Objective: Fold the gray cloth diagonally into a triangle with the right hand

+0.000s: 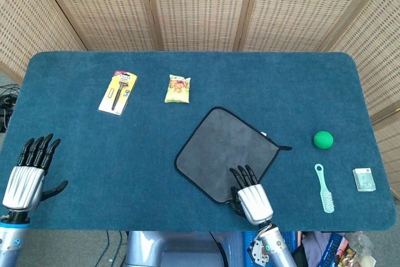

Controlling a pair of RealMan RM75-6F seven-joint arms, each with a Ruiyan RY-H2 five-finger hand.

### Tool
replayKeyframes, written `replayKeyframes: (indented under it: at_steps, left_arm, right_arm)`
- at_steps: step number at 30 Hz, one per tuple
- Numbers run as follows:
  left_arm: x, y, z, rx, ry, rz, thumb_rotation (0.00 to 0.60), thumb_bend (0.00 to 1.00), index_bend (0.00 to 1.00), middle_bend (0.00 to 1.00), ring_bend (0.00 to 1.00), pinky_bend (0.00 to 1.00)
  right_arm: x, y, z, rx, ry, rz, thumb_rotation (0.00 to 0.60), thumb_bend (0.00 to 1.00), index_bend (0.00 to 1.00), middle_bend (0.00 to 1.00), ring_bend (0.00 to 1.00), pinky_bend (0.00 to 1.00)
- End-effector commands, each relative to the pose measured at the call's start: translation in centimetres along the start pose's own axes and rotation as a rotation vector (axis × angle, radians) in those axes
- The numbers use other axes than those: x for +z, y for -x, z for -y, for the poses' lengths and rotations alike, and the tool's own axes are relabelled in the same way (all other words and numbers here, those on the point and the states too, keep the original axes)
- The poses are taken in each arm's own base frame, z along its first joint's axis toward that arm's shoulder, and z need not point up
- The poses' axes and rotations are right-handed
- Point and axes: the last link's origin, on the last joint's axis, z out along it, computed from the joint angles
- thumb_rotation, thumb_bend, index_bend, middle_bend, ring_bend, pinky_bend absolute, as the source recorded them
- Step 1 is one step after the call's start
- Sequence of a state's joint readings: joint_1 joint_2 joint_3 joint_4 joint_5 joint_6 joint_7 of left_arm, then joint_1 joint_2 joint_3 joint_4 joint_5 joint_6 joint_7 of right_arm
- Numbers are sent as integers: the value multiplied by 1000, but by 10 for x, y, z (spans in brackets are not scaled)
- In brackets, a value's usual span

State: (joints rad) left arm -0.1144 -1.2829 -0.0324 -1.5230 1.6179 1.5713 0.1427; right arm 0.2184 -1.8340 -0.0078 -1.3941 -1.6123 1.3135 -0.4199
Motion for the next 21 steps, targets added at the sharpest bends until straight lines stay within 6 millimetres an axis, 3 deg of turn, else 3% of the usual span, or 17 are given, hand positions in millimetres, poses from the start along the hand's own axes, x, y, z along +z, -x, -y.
replayKeyframes:
  at_steps: [1,21]
  left_arm:
    - [0,0,0,0,-2,0,600,163,0,0,0,0]
    - [6,5,6,9,-32,15,600,163,0,0,0,0]
  right_arm:
    - [10,-5,2,-11,-12,-10,600,518,625,143,0,0]
    - [91,-21,-1,-107,3,-24,600,517,635,161,0,0]
